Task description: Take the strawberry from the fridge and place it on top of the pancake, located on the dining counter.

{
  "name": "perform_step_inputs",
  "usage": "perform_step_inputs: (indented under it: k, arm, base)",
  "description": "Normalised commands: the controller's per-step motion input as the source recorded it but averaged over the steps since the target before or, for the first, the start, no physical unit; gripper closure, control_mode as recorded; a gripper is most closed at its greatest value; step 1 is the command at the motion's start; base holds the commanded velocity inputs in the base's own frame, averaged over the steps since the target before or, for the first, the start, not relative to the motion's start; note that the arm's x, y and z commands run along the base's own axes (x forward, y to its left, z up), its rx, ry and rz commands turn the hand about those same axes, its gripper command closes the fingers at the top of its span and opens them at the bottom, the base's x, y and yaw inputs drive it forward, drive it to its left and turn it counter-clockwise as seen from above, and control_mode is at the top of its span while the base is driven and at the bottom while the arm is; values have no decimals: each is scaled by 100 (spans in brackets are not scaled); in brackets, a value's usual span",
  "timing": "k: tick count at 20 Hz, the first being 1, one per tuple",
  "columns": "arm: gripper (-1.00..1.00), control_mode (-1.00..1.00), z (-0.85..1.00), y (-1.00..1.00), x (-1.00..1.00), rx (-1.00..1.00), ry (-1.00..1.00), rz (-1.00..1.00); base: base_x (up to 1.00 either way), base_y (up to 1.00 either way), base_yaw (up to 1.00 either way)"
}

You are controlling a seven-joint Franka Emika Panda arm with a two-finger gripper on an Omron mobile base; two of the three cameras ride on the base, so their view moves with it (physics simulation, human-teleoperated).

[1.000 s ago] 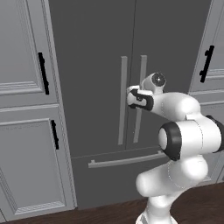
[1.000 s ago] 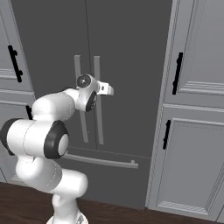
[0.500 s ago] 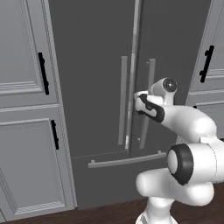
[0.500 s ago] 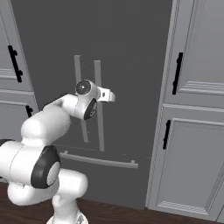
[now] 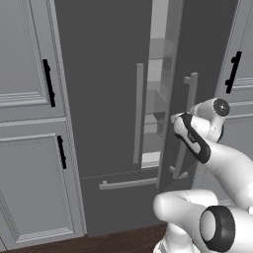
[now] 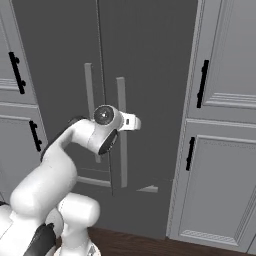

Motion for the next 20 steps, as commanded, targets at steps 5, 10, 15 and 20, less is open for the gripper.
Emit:
perform_step_inputs:
  k: [5, 10, 15, 20]
  arm:
    - [-100, -100, -5, 0, -44, -1, -4, 0]
    - [-100, -100, 34, 9, -99, -7, -4, 0]
    - [-100, -100, 66, 58, -35, -18, 9, 0]
    - [-100, -100, 59, 91, 1, -24, 20, -3]
  base:
    - [0, 0, 0]
    - [0, 0, 0]
    - [0, 0, 0]
    - [0, 0, 0]
